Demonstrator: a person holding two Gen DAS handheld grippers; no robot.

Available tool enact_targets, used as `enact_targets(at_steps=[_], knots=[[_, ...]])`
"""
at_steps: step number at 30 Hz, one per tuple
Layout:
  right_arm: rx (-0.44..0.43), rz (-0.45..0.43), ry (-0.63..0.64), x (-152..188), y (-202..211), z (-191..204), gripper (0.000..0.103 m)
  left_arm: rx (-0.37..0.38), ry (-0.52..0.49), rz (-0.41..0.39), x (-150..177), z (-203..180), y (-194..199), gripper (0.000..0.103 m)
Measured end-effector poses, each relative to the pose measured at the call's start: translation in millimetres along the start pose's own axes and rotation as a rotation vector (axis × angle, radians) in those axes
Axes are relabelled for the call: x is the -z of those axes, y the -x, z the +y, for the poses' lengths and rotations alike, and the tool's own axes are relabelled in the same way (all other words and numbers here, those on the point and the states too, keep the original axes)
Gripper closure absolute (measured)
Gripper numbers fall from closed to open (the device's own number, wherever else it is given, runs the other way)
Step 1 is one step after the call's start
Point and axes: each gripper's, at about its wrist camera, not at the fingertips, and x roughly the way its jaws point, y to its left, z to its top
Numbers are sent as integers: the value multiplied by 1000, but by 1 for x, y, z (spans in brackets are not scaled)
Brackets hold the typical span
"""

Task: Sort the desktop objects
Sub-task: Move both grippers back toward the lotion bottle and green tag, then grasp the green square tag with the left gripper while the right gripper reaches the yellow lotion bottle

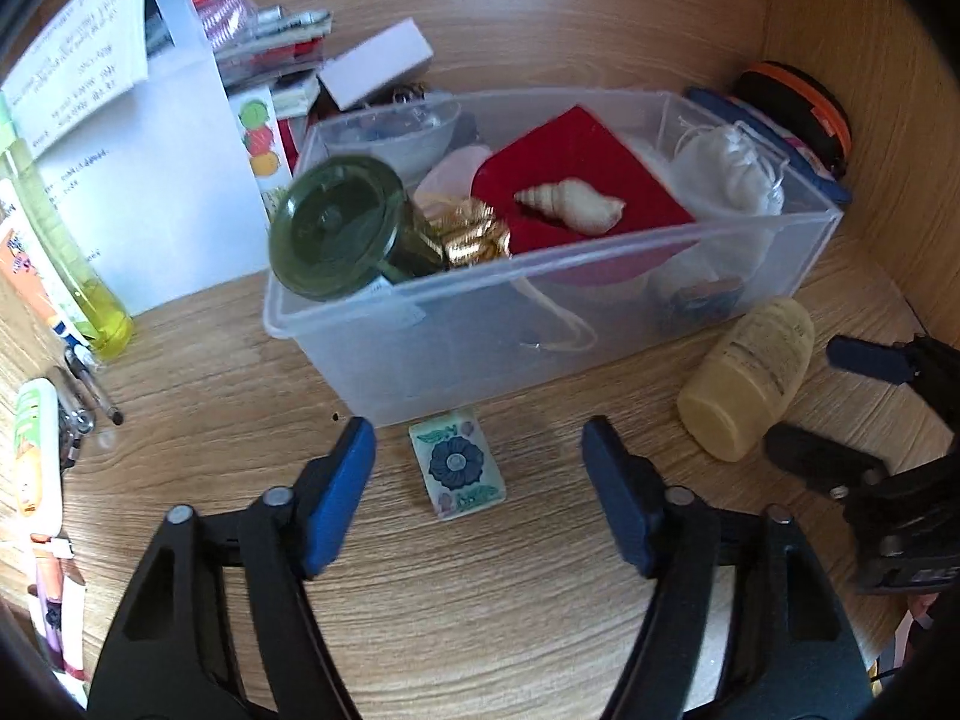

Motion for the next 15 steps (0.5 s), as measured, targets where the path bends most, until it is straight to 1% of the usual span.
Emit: enact_targets(at_steps=[1,2,3,4,5,7,8,9,10,13,15], knots=[[-16,-14,-14,-1,2,0,16,5,6,15,0,1,-4,49],[-19,-27,-24,-3,3,0,16,11,13,30,0,3,-7,53],[-10,-41,-36,-6,4,1,16,15,20,28,0,5,-8,56],[2,-44,-42,-7,3,3,16,18,25,26,1,7,-7,61],[15,-41,-50,-10,2,5,16,24,29,25,1,8,-7,63],[18,-26,-76,-15,-4,8,16,17,32,19,3,10,-7,71],[19,-23,-93,-17,-7,9,13,16,31,17,4,10,-7,73],[32,-26,-106,-19,-9,11,10,20,31,16,5,11,-7,78],[60,-35,-115,-21,-11,14,9,26,28,14,6,12,-6,79],[141,-34,-96,-24,-19,21,3,31,24,9,9,15,-5,79],[168,-38,-76,-25,-22,26,0,39,24,6,11,18,-3,79]])
